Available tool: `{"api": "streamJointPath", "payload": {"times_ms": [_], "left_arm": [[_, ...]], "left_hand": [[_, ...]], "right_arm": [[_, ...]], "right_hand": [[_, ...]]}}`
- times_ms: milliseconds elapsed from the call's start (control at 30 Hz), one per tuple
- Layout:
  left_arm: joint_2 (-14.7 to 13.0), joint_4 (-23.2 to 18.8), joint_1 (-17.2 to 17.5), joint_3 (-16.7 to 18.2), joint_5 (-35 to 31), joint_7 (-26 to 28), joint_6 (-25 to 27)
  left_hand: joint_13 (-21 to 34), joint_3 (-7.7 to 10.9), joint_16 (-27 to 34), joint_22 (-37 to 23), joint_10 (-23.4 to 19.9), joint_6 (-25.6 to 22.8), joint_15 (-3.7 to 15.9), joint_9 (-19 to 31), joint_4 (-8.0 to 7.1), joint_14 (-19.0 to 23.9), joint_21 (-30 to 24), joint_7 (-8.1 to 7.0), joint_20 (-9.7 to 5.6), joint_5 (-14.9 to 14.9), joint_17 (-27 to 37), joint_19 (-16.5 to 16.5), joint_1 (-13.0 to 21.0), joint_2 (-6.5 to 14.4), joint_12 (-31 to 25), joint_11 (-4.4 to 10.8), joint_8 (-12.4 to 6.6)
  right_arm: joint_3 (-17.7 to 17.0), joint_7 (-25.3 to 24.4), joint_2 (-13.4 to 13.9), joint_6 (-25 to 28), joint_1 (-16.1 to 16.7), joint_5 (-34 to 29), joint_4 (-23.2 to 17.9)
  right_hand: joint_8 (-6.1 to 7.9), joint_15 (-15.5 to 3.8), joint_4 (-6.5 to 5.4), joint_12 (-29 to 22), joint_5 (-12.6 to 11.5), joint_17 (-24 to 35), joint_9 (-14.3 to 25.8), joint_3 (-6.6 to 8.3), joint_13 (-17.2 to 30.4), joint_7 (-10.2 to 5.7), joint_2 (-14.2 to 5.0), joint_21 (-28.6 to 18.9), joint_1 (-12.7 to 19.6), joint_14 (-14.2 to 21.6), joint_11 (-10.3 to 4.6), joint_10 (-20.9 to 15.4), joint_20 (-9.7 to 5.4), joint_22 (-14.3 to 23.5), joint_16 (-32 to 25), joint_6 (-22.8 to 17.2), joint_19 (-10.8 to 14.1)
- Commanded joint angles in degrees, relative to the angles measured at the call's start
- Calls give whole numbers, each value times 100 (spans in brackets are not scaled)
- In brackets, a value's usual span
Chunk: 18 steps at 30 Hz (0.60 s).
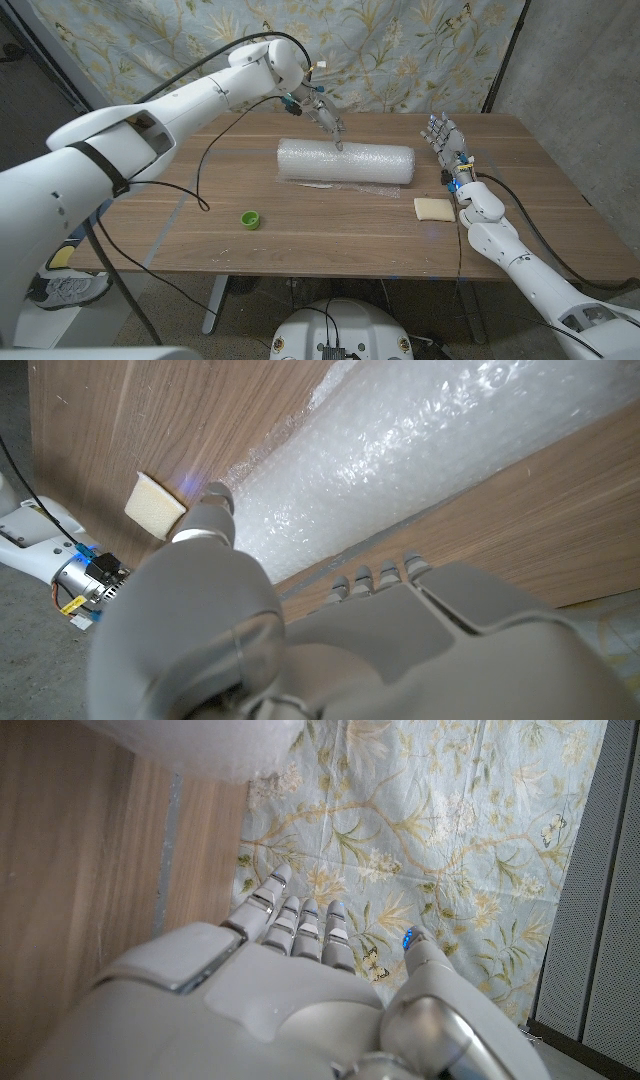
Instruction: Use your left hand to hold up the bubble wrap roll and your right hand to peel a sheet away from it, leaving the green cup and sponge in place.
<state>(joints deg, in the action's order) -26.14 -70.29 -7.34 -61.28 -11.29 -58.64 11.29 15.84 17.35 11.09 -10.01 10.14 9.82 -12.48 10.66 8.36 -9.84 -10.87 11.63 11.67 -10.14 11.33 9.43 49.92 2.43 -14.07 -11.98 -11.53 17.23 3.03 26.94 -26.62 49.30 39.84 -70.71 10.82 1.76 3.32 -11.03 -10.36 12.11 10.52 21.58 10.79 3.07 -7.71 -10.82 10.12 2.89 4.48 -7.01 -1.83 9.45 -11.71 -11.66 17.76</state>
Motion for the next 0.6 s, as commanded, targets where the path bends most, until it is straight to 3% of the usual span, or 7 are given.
{"api": "streamJointPath", "payload": {"times_ms": [33,600], "left_arm": [[439,851,-251,-149,-40,-82,-690],[359,462,-137,-186,-44,-244,-418]], "left_hand": [[26,-24,25,-29,1034,998,-19,19,-8,-793,-42,23,20,-2,18,154,-1,56,-37,-45,-14],[25,-34,23,-29,1031,986,-20,18,-9,-789,-41,24,22,-13,16,148,0,93,-39,-46,-7]], "right_arm": [[-42,-52,-64,-41,48,32,68],[5,89,-65,-81,-55,1,174]], "right_hand": [[24,26,18,-23,-23,17,26,1,31,-23,15,-6,33,3,22,-21,53,30,-36,-21,2],[22,34,24,-21,-23,17,26,-2,31,-21,19,-9,27,-3,34,-8,59,30,-34,-14,-2]]}}
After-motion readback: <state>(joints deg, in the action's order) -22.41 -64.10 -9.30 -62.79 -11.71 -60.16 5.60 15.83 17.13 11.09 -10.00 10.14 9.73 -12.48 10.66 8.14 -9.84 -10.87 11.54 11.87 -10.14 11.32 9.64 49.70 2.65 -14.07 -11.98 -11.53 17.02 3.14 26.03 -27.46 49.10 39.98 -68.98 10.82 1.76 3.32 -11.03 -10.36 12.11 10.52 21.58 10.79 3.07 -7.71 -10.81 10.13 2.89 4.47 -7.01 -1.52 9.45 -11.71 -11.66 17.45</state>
